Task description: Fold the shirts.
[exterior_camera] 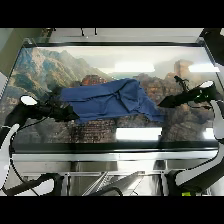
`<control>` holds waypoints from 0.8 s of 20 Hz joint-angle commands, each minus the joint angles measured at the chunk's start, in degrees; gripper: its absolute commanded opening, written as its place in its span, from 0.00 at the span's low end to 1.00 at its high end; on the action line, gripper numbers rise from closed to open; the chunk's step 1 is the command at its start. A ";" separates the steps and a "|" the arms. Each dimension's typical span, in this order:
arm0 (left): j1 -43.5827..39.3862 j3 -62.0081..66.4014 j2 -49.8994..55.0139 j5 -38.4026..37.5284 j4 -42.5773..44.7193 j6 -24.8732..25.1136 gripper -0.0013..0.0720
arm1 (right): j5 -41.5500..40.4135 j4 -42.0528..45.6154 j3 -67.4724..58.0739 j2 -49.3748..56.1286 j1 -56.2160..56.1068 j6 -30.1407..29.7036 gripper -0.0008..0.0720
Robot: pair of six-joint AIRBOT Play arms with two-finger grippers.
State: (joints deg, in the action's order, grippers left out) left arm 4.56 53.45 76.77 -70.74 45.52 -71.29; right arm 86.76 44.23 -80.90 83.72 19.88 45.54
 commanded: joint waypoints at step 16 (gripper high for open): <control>3.93 0.13 -0.04 -1.20 0.00 1.88 0.04 | -3.89 3.56 5.29 2.67 -8.50 -0.61 0.79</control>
State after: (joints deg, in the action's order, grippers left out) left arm 8.43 53.54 76.77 -72.18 45.47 -69.54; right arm 84.53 47.57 -75.88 85.62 13.50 45.10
